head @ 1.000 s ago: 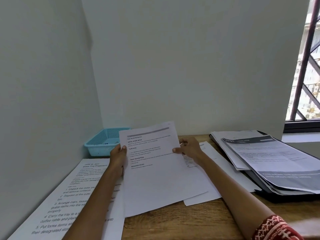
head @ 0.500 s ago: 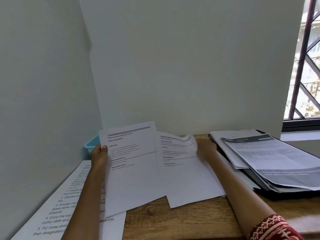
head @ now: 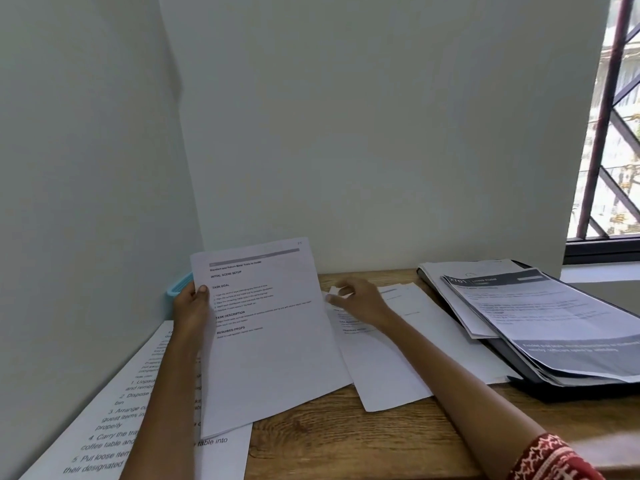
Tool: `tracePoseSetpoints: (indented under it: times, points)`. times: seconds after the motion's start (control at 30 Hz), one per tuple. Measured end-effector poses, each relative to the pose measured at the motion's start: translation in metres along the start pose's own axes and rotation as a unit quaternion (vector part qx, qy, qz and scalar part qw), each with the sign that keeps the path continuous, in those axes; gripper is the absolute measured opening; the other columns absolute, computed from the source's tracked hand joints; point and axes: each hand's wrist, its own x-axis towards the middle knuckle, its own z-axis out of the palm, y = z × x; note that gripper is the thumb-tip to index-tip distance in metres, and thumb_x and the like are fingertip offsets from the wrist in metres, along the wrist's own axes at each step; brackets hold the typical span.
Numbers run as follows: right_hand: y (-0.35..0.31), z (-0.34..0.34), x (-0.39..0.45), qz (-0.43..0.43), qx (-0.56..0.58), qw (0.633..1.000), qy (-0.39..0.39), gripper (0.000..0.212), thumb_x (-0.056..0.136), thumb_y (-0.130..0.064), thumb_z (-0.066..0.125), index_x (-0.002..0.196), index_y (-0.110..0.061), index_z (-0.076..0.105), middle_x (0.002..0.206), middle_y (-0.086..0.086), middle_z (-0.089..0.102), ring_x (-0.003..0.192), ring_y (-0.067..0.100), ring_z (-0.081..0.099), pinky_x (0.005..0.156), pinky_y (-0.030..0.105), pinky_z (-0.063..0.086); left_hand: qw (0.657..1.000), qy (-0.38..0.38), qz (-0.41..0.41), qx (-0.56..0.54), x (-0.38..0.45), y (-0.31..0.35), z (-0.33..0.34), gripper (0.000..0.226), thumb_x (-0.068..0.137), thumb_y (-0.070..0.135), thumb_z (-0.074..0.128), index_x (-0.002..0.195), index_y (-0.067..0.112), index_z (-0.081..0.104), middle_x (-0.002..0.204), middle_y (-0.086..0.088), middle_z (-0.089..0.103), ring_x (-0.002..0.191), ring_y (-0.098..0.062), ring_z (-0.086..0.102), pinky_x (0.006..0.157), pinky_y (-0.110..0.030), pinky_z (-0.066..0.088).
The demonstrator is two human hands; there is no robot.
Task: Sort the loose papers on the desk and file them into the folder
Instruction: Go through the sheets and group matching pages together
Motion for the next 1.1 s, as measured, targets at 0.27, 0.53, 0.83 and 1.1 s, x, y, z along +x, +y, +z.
tracePoseSetpoints:
  times: [0.27,0.53,0.83,1.1]
  points:
    - [-0.004,0.019,-0.006,-0.012,0.156,0.987,0.046,0.012,0.072,-0.012,0.081,0.072,-0.012,0.069,0.046,-0.016,0.05,0.044,-0.002,0.043,0.051,0.012,0.035,0.998,-0.056,-0.017,-0.004,-0.007,0.004,0.004,0.031,0.101,0.01,0.036,0.127,0.009,0.053,0.122,-0.007,0.057,0.112,-0.026,0.054,0.101,-0.039,0.041]
    - [0.002,0.013,0.004,0.094,0.174,0.972,0.128,0.019,0.091,-0.009,0.058,0.105,0.001,0.068,0.099,0.011,0.066,0.081,0.017,0.058,0.057,0.018,0.041,0.999,-0.026,-0.024,0.006,-0.003,0.002,-0.004,0.031,0.101,0.009,0.035,0.124,0.002,0.054,0.124,-0.017,0.058,0.108,-0.032,0.057,0.09,-0.035,0.043]
    - [0.044,-0.062,0.012,0.136,-0.208,0.959,0.134,0.032,0.095,-0.01,0.046,0.126,-0.003,0.053,0.131,0.016,0.053,0.123,0.03,0.049,0.09,0.03,0.041,1.0,-0.006,-0.014,-0.021,-0.012,0.008,-0.005,0.033,0.101,0.006,0.033,0.128,-0.003,0.05,0.125,-0.016,0.056,0.105,-0.029,0.055,0.088,-0.031,0.041]
    - [0.037,-0.052,0.005,0.096,-0.465,0.873,0.116,0.04,0.089,-0.008,0.056,0.127,-0.011,0.046,0.126,0.009,0.054,0.121,0.025,0.05,0.094,0.034,0.043,1.0,-0.003,-0.011,-0.01,-0.006,0.006,-0.011,0.031,0.101,0.007,0.035,0.125,-0.002,0.052,0.124,-0.016,0.057,0.112,-0.032,0.055,0.09,-0.032,0.041]
